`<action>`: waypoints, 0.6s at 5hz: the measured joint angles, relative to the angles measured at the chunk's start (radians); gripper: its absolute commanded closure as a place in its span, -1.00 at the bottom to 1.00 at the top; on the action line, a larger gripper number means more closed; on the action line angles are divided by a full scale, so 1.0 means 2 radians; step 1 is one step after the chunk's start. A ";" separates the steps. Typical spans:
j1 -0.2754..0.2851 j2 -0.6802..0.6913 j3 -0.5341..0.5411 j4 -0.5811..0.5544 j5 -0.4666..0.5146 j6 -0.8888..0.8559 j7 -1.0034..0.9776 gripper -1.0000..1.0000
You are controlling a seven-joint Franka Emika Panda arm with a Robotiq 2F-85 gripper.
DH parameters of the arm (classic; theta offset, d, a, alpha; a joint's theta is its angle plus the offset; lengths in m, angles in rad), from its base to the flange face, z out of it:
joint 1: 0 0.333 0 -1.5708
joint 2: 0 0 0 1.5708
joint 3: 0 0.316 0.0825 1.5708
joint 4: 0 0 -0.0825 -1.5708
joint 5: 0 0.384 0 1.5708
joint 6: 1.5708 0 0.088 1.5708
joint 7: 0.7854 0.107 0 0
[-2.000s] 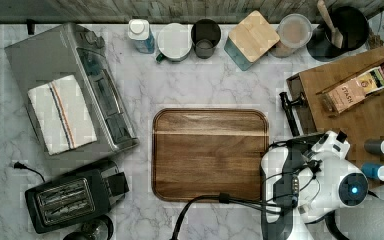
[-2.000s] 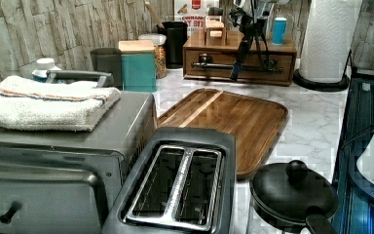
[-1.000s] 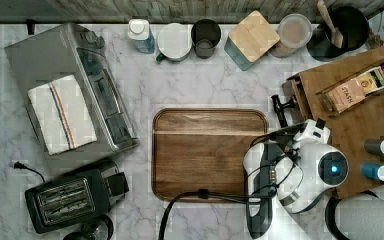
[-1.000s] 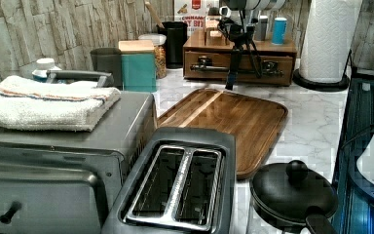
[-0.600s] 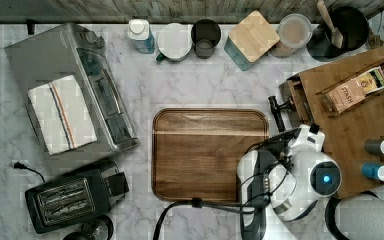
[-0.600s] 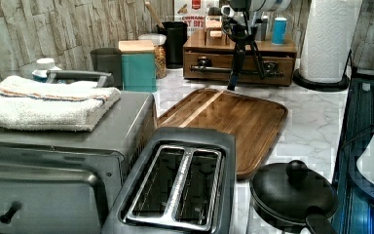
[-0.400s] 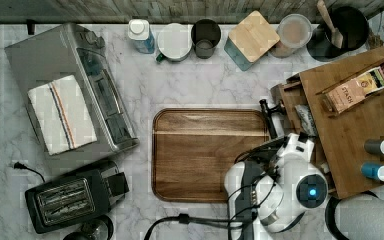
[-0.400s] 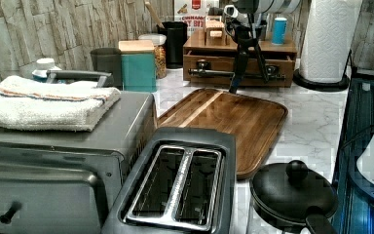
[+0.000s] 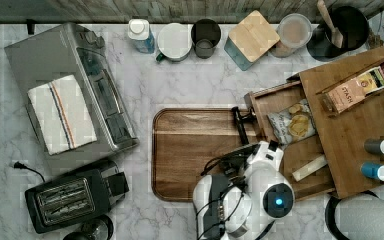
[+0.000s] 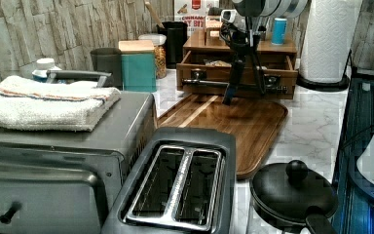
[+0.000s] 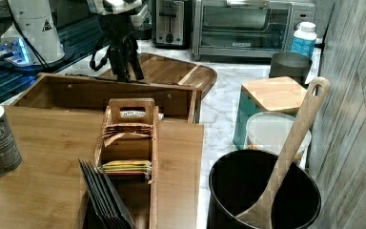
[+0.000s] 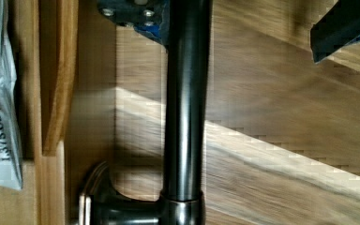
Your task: Open the drawer.
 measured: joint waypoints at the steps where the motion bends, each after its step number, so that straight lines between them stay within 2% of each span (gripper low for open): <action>1: 0.017 -0.013 0.019 -0.025 0.006 0.024 0.070 -1.00; 2: 0.044 -0.014 0.018 -0.031 0.007 0.034 0.115 -1.00; 3: 0.039 -0.013 0.020 -0.031 0.014 0.041 0.116 -1.00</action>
